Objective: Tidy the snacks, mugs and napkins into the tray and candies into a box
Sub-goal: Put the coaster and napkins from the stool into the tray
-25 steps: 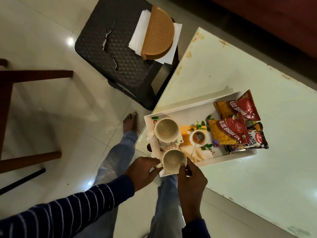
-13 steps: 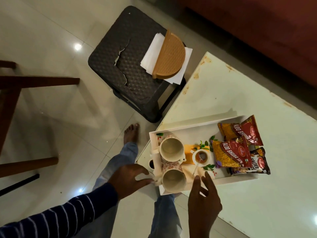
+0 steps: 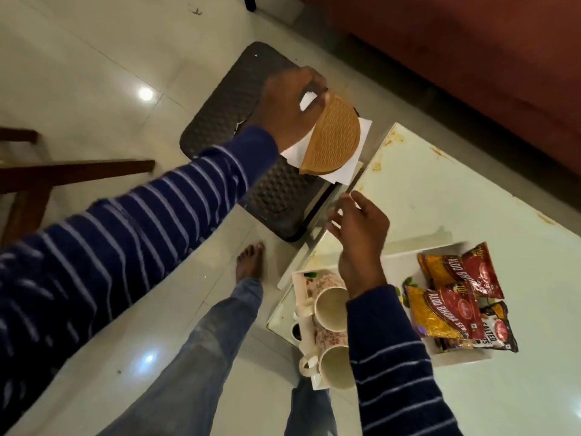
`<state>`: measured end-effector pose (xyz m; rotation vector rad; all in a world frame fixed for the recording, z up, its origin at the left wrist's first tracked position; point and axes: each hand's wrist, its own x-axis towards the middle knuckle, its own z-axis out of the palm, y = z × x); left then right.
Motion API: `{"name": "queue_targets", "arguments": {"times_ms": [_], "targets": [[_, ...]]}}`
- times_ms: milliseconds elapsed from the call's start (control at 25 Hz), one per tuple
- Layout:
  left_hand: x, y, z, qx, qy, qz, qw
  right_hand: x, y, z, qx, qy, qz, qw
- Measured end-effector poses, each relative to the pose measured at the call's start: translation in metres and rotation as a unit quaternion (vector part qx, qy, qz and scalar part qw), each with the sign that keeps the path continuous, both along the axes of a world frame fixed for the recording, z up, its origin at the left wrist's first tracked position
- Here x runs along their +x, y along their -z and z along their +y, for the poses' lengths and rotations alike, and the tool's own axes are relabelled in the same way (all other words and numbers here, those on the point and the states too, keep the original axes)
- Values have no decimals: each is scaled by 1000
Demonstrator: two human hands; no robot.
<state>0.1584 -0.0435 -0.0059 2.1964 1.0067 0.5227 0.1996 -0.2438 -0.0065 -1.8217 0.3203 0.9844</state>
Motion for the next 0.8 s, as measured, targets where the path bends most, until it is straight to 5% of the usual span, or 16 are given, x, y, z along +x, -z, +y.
{"name": "queue_targets", "arguments": {"times_ms": [160,320,600,800], "targets": [[40,19,31,-87,93,95,987,-17,13,44,22,33,94,995],[44,41,33,-82,149,142,975,-26,20,74,22,15,53,998],[19,31,48,-38,78,53,995,-28,20,76,0,-44,-5,999],[-30,-15,44,-15,88,-13,996,-39,-10,48,11,-118,-132,984]]}}
